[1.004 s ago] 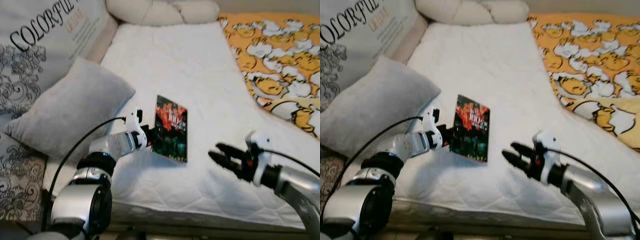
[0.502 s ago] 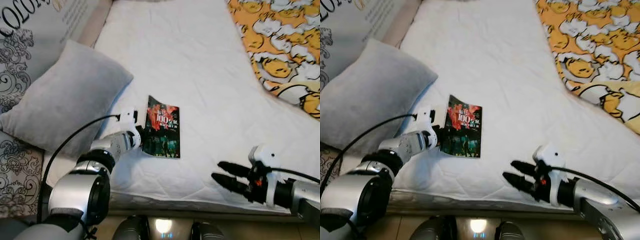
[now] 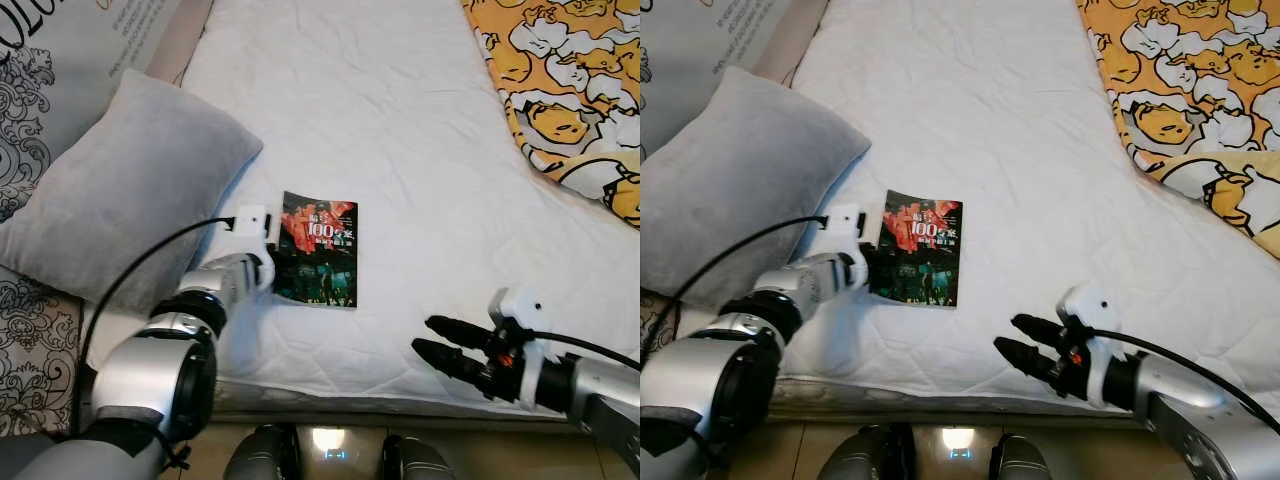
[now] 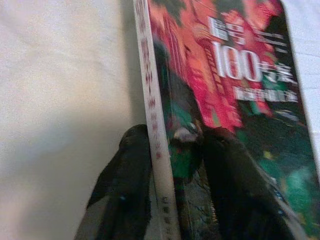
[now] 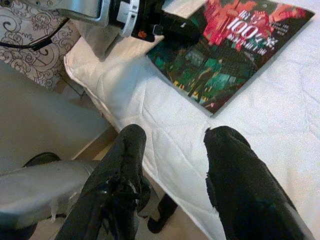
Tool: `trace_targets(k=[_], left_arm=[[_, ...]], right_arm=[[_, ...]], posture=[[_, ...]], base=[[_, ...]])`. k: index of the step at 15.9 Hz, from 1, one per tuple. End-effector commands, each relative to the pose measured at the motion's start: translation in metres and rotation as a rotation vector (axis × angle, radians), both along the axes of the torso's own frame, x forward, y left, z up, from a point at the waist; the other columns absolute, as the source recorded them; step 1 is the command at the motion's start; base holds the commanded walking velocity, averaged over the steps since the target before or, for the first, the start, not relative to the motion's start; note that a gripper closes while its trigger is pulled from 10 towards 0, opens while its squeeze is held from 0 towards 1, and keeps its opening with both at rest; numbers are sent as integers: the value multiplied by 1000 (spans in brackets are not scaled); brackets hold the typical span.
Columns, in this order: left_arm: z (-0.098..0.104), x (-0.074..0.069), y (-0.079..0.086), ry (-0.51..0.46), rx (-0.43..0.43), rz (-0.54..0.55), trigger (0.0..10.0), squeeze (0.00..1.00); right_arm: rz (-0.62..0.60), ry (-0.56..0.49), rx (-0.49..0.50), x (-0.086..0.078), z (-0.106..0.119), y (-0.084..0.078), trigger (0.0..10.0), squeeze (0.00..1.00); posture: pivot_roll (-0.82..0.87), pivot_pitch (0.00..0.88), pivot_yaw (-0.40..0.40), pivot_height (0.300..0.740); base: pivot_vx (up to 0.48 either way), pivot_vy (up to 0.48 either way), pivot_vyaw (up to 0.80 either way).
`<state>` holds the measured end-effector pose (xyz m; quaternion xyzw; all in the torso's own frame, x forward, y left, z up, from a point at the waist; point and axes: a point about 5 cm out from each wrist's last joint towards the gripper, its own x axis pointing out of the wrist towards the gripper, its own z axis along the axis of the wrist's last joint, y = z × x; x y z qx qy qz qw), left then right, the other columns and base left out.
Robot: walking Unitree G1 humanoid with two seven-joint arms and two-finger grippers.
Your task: Clean up the room
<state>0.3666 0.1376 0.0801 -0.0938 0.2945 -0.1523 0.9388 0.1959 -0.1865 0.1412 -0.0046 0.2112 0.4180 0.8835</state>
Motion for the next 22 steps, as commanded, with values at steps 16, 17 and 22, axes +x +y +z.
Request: trace_targets(k=[16,17,22], left_arm=[[31,-66,11,-536,69,55,10000,0],[32,-76,15,-538,97,93,10000,0],[31,-100,25,-503,232,164,10000,0]], right_arm=[[-603,-177,-71,45,-35,11,10000,0],[-621,-184,-91,47,-37,11,10000,0],[-640,-215,-166,47,-45,11,10000,0]], posture=[[-52,32,34,740],[-46,30,26,740],[-36,26,12,740]], base=[[0,-51,0],[0,-480,0],[0,-480,0]])
